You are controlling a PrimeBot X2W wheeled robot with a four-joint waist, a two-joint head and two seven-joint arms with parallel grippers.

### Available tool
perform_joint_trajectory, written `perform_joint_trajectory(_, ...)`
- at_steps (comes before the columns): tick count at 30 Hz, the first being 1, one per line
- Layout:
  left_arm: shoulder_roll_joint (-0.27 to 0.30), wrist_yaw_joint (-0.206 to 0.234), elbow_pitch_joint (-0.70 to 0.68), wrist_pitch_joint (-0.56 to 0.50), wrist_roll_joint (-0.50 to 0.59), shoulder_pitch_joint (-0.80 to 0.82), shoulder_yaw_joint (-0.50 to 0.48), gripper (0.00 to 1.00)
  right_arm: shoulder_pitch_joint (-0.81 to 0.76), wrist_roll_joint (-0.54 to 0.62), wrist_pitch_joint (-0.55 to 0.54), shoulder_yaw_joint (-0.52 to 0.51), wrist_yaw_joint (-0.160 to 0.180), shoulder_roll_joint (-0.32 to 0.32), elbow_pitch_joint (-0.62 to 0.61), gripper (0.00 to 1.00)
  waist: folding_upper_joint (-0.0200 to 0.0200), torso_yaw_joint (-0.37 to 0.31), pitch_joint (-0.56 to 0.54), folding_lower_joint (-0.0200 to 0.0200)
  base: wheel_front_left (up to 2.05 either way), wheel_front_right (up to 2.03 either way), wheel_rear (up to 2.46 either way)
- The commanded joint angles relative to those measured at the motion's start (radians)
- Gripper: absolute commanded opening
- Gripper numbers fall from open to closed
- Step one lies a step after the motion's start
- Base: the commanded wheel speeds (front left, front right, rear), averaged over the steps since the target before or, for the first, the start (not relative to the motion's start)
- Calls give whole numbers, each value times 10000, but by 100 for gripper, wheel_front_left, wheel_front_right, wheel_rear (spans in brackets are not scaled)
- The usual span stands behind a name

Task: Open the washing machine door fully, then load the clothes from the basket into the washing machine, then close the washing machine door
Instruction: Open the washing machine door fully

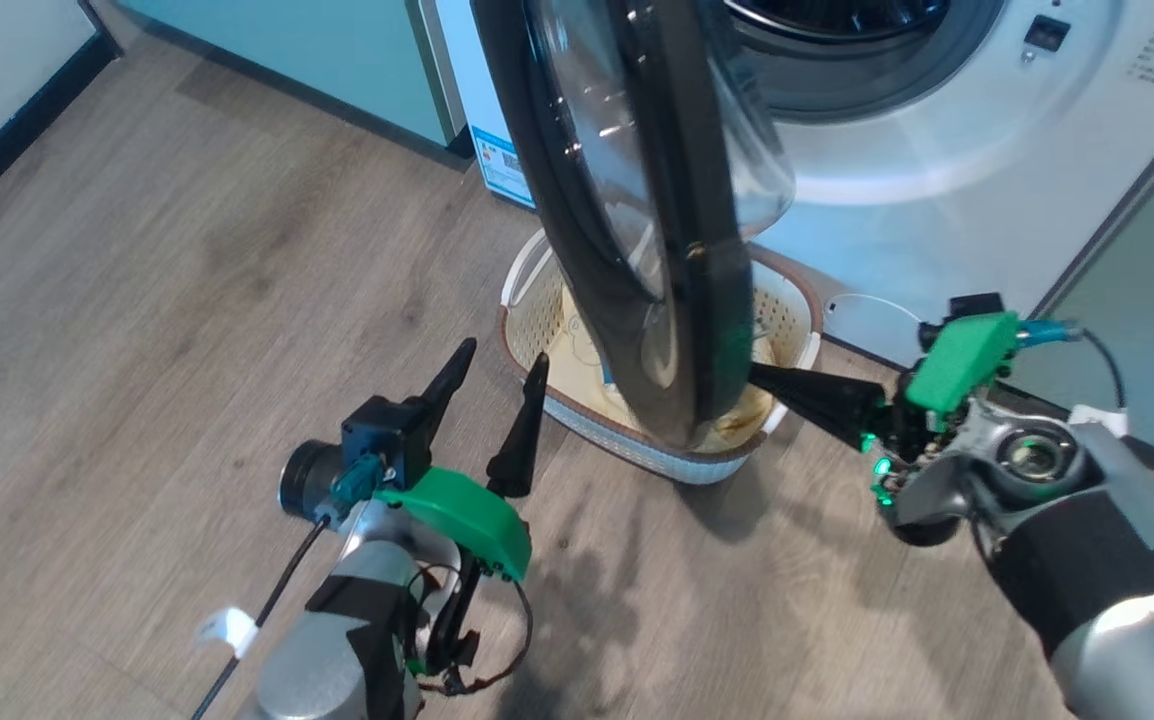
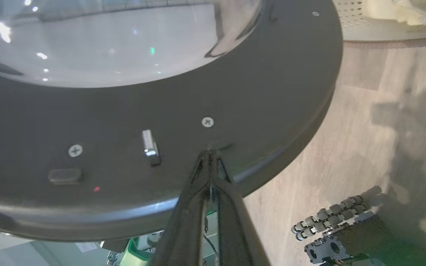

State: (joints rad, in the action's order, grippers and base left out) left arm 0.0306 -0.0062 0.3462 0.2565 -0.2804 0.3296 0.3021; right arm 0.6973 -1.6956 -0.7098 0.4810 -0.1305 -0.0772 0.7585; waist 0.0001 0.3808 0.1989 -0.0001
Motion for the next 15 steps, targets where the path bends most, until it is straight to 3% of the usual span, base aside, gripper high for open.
perform_joint_trajectory(1,196,-17,-234,53,106,150,-376,100,112,-182,161,181,-2,266,-393,0,-1,-9,-49,1,0,0,0)
perform_joint_trajectory(15,196,-156,-91,53,271,-44,-583,100,-6,-1324,740,1322,-2,269,-541,0,-1,-93,-505,1,0,0,0)
